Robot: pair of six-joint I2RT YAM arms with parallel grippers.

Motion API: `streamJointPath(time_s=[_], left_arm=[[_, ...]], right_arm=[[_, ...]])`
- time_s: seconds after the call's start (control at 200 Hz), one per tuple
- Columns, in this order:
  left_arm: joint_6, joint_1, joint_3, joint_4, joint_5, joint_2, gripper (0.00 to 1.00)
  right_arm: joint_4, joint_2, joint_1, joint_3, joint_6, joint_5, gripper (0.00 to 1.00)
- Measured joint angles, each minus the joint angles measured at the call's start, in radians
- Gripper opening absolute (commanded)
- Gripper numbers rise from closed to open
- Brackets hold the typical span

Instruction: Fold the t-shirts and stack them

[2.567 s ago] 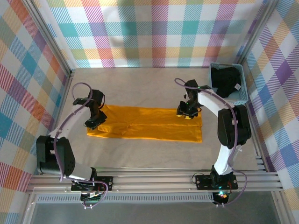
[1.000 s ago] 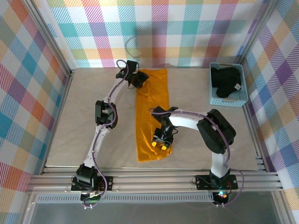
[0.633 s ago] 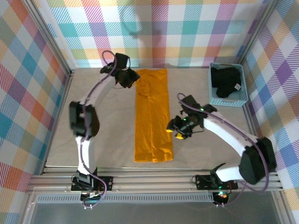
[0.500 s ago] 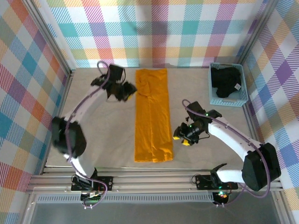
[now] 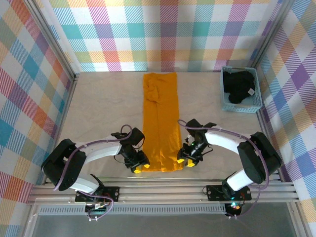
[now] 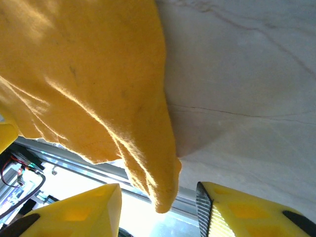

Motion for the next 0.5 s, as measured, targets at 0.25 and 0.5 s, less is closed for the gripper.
streamJointPath(time_s=[0.25, 0.5], left_arm=[[-0.044, -0.020, 0.007, 0.012, -0.008, 0.039, 0.29], [-0.039, -0.021, 0.030, -0.024, -0.009, 0.064, 0.09]], right_arm=[[0.035, 0.030, 0.047, -0.016, 0.040, 0.000, 0.33], [0.060, 0.102, 0.080, -0.013, 0.085, 0.011, 0.08]])
